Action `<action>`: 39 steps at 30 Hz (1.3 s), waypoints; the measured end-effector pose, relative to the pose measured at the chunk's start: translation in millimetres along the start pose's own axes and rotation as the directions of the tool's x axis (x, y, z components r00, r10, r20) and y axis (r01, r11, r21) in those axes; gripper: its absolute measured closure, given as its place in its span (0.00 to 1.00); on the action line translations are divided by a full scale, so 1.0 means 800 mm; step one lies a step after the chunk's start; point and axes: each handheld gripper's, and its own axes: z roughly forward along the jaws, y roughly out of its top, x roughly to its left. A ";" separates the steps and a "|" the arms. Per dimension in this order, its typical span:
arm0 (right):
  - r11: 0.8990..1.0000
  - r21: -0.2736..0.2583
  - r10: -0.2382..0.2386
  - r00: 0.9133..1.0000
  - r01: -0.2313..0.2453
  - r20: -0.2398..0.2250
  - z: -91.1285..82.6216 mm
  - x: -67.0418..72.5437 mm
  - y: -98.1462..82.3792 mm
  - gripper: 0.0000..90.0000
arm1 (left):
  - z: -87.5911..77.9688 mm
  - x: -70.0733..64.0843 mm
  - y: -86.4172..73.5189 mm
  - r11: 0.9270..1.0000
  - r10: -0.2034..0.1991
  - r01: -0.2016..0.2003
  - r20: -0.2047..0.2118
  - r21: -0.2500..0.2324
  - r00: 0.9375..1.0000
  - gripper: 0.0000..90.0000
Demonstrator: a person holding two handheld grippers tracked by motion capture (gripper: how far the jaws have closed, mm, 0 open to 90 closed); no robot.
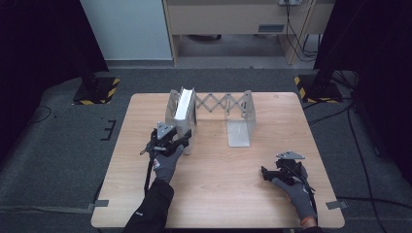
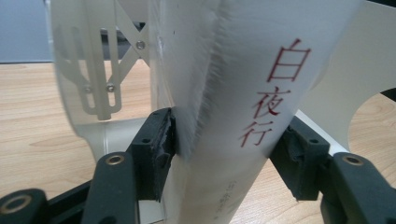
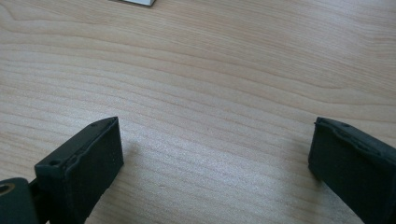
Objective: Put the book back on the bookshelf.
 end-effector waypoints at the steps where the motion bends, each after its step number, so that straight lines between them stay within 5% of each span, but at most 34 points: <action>1: 1.000 0.001 0.000 1.000 0.000 -0.001 0.000 0.000 0.000 0.04 | 0.002 -0.001 0.001 1.000 0.005 -0.005 0.000 0.007 1.000 0.45; 20: 1.000 0.002 0.000 1.000 0.000 -0.001 0.000 0.000 0.000 0.04 | 0.038 0.002 0.016 1.000 0.010 -0.010 -0.008 0.011 1.000 0.40; 26: 1.000 0.002 0.000 1.000 0.000 -0.001 0.000 0.000 0.000 0.04 | 0.045 0.003 0.020 0.999 0.042 -0.041 -0.011 0.018 0.999 0.39; 33: 1.000 0.001 0.002 1.000 -0.002 -0.001 0.000 0.000 0.000 0.04 | 0.041 0.003 0.020 0.998 0.056 -0.056 -0.010 0.020 0.998 0.39; 39: 1.000 0.002 0.001 1.000 -0.001 -0.002 0.000 0.000 0.000 0.04 | 0.012 0.002 0.019 0.998 0.058 -0.058 0.010 -0.016 0.998 0.39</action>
